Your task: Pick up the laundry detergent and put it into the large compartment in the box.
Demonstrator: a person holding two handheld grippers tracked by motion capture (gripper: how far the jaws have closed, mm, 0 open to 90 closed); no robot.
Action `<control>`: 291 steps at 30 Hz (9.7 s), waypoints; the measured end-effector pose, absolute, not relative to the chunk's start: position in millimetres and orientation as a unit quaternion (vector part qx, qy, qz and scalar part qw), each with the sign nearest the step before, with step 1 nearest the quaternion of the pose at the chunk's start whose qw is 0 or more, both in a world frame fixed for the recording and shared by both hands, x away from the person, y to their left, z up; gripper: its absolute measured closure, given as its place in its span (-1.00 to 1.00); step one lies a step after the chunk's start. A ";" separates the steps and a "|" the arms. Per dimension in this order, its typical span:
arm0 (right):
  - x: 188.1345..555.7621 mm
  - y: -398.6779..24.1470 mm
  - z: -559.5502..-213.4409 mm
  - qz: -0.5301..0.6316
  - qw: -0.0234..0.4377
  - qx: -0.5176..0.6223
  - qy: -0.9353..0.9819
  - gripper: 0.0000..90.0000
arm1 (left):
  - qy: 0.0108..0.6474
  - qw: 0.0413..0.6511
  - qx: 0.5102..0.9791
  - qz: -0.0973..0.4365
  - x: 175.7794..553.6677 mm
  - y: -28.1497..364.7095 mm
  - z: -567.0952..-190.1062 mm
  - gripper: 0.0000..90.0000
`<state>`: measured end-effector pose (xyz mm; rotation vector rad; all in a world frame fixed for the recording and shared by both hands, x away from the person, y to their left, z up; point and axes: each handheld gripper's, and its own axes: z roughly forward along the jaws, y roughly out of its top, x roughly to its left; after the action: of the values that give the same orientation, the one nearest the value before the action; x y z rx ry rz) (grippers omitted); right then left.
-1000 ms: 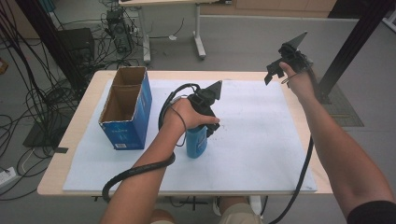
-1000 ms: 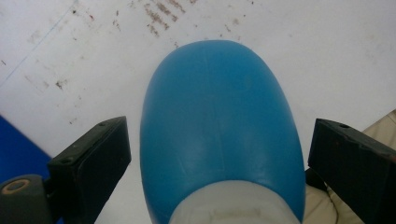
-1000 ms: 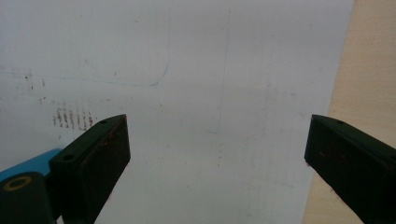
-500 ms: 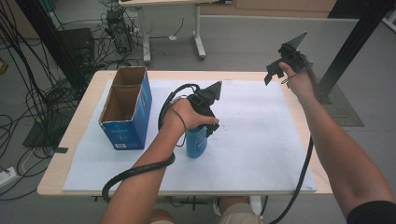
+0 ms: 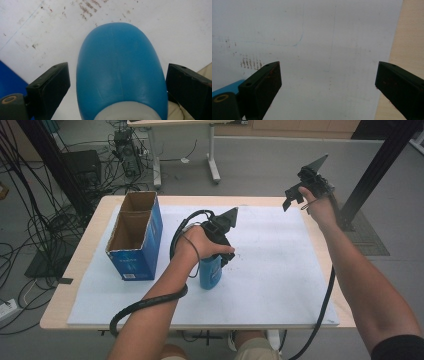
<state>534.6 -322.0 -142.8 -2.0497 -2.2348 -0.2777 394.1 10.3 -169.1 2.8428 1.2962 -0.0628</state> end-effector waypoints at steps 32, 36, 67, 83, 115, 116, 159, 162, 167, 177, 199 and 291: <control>534.2 -319.3 -142.4 -0.092 0.047 -0.671 -0.734 -0.86 | 0.414 0.012 0.910 -0.016 391.6 11.6 -165.7 -0.85; 534.1 -319.3 -142.1 -0.092 0.047 -0.671 -0.734 -0.86 | 0.414 0.011 0.910 -0.016 391.8 11.8 -165.6 -0.85; 533.8 -321.3 -141.9 -0.094 0.048 -0.673 -0.732 -0.86 | 0.414 0.011 0.910 -0.012 390.5 11.0 -164.2 -0.84; 533.4 -320.5 -141.7 -0.093 0.048 -0.672 -0.734 -0.86 | 0.415 0.011 0.910 -0.010 389.6 12.5 -163.0 -0.82; 533.0 -319.2 -141.5 -0.094 0.046 -0.671 -0.734 -0.86 | 0.411 0.017 0.912 -0.014 388.8 14.2 -162.0 -0.20; 533.0 -319.4 -141.4 -0.094 0.046 -0.671 -0.734 -0.86 | 0.411 0.017 0.911 -0.014 388.7 14.5 -162.0 -0.20; 532.8 -313.2 -140.8 -0.092 0.045 -0.668 -0.737 -0.86 | 0.410 0.011 0.912 -0.011 389.1 11.3 -161.8 -0.19; 532.2 -314.4 -140.7 -0.094 0.043 -0.668 -0.737 -0.86 | 0.411 0.010 0.911 -0.012 389.4 11.3 -161.8 -0.19; 533.0 -315.2 -141.1 -0.093 0.045 -0.667 -0.737 -0.86 | 0.412 0.009 0.911 -0.013 390.3 11.0 -161.7 -0.19; 533.5 -314.5 -141.4 -0.092 0.045 -0.667 -0.738 -0.86 | 0.412 0.008 0.911 -0.013 391.1 11.3 -161.5 -0.18; 531.1 -315.1 -139.8 -0.095 0.044 -0.668 -0.737 -0.86 | 0.414 0.009 0.910 -0.014 391.6 12.3 -161.6 -0.18; 527.0 -305.0 -131.3 -0.096 0.040 -0.653 -0.750 -0.86 | 0.527 0.019 0.850 0.015 426.1 66.0 55.9 -0.18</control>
<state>527.0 -305.0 -131.3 -2.0011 -2.2995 -0.2940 426.1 66.0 55.9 2.6378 1.6360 0.0462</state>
